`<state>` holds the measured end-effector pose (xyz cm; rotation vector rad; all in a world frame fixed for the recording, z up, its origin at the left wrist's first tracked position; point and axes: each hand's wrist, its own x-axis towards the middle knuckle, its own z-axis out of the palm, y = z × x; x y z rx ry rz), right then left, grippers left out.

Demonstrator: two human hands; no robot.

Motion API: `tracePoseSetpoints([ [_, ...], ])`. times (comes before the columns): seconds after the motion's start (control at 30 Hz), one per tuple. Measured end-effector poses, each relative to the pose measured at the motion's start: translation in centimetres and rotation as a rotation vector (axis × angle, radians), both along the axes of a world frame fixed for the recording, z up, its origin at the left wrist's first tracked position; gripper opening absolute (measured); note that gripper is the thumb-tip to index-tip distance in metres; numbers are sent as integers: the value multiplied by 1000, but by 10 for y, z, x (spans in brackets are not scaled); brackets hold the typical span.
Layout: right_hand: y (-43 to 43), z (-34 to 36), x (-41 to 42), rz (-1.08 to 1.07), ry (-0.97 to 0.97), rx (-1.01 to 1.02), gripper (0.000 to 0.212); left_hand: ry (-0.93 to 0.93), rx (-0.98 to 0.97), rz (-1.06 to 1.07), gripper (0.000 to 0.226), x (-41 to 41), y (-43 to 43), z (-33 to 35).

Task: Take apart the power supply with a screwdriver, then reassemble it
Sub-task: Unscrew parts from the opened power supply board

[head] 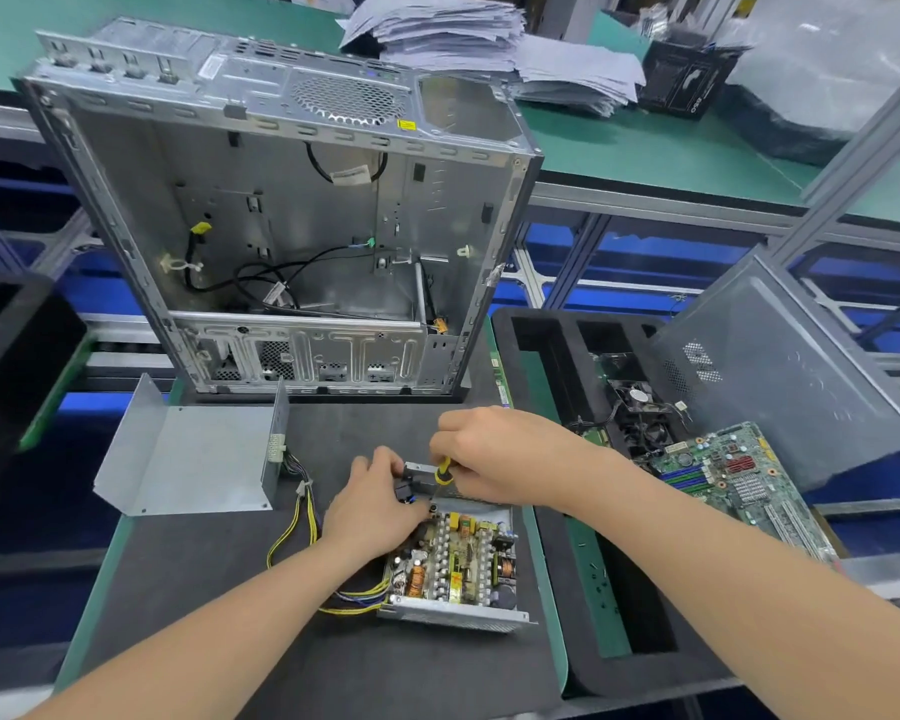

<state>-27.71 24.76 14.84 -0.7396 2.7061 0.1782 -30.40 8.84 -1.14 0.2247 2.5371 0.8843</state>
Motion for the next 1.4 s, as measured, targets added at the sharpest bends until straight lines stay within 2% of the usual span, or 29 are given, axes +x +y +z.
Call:
tracePoseSetpoints([
  [0.27, 9, -1, 8, -67, 13, -28, 28, -56, -70, 87, 37, -5, 16, 2],
  [0.73, 12, -8, 13, -90, 12, -113, 26, -133, -26, 112, 33, -14, 15, 1],
  [1.4, 9, -6, 11, -94, -7, -101, 27, -158, -6, 137, 31, -13, 16, 3],
])
